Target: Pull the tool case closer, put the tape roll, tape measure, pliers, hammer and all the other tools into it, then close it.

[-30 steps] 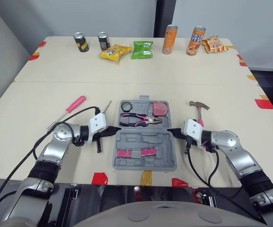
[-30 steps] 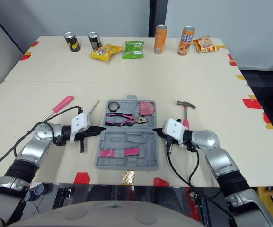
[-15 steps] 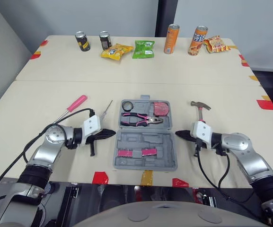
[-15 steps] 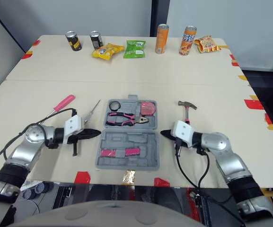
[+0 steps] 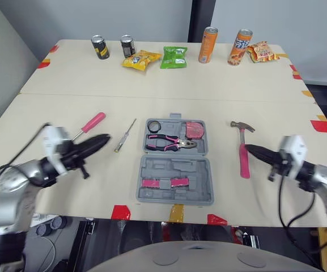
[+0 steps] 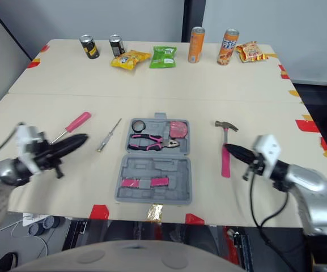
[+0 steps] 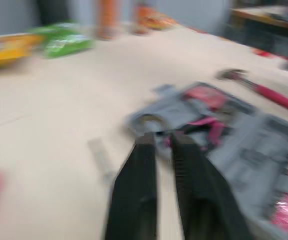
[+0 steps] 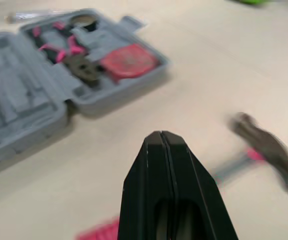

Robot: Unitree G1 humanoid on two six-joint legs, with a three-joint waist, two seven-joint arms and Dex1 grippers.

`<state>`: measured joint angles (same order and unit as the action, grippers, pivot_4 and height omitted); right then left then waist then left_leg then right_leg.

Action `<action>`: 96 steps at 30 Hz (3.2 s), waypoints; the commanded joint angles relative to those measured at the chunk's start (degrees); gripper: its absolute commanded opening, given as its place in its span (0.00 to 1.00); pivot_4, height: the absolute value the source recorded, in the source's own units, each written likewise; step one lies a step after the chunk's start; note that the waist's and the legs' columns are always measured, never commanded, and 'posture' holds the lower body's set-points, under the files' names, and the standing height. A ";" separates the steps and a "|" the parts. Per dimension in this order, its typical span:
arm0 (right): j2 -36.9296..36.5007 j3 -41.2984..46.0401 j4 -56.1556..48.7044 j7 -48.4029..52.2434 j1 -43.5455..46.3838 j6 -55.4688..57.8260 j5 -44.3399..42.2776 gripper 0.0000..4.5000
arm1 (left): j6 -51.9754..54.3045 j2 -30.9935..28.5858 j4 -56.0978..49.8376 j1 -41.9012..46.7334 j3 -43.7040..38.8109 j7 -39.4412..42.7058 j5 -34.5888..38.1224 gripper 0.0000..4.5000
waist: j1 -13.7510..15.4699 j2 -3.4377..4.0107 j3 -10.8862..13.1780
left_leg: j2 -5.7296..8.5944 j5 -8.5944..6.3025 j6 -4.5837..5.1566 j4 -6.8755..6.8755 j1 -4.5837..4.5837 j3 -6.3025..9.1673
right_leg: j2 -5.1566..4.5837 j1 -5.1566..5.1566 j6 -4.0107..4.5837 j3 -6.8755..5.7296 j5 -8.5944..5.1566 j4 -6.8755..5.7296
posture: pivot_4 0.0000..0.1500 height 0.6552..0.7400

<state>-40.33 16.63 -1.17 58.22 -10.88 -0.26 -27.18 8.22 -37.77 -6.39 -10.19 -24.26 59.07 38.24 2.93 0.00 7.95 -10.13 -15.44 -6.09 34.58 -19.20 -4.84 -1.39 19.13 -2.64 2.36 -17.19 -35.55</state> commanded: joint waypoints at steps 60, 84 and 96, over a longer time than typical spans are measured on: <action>1.18 -2.67 -8.93 11.88 11.36 3.42 -8.06 0.99 | 7.44 16.30 -0.63 8.05 19.24 -34.37 -26.15 1.00 | -0.10 0.14 0.02 | 0.07 0.11 0.76 0.68 -0.17 0.22 | -0.25 -0.05 0.17 -0.46 -0.03 -0.74 | 1.00 1.00; -0.29 -6.05 -16.31 11.74 13.70 7.94 -8.62 1.00 | 3.40 20.17 8.90 13.02 19.57 -36.86 -28.45 0.19 | 0.40 0.12 0.01 | 0.06 0.11 0.50 0.76 -0.19 0.22 | -0.23 -0.06 0.09 -0.40 0.02 -0.76 | 1.00 1.00; 0.07 -7.46 -17.40 11.71 14.37 8.34 -8.99 1.00 | 7.31 19.03 6.79 14.98 18.54 -35.56 -26.58 0.03 | 0.33 0.12 0.01 | 0.06 0.11 0.49 0.76 -0.18 0.22 | -0.23 -0.06 0.09 -0.41 0.02 -0.76 | 1.00 1.00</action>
<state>-40.22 9.01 -16.33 69.83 2.68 8.18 -35.51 15.28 -17.94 2.83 4.33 -4.56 23.08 10.95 3.26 0.12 7.97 -10.07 -15.33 -5.61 35.34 -19.39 -4.62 -1.62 19.08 -2.55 1.96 -17.18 -36.31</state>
